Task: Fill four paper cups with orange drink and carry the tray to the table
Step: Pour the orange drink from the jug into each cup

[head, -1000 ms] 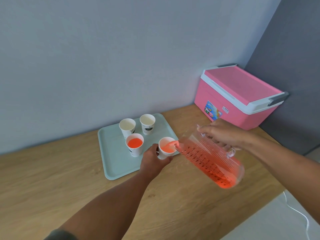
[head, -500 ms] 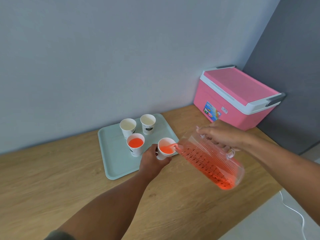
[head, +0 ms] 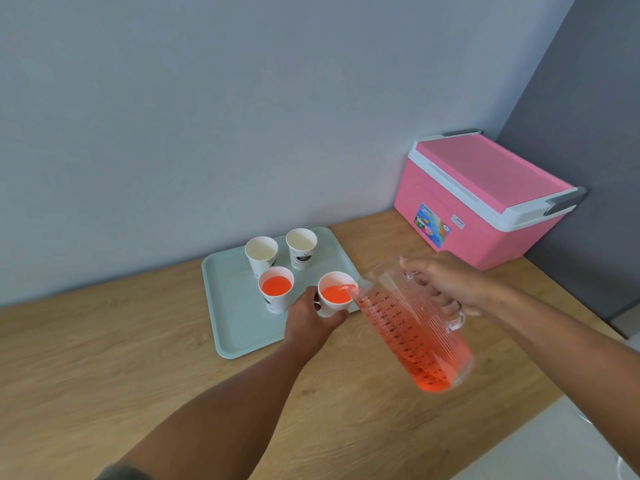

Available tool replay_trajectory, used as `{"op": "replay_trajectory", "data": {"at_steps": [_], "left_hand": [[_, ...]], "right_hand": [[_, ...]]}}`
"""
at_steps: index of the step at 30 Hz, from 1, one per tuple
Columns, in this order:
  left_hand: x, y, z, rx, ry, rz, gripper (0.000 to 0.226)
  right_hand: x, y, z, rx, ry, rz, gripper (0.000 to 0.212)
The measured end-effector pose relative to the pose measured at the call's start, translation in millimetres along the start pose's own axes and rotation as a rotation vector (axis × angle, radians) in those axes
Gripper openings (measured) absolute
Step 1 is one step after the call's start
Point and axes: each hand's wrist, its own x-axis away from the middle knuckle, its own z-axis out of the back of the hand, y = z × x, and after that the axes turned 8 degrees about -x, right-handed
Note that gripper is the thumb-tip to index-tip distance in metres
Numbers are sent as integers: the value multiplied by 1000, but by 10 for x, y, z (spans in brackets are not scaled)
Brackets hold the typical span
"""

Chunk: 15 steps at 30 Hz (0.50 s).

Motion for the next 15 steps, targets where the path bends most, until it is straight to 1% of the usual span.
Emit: {"op": "replay_trajectory", "data": {"at_steps": [4,8,15], "left_hand": [[-62,0,-7,-9,22,1,63],[-109,18,-21,-19,24,5,62],[-121,-19,-45,-46,24,22,60]], "right_hand": [[-67,122,-24,-111,13,-50,52],[-126,185,-48,-183,-5,-84,52],[-144,93,-30,-117,-3,-56,51]]}}
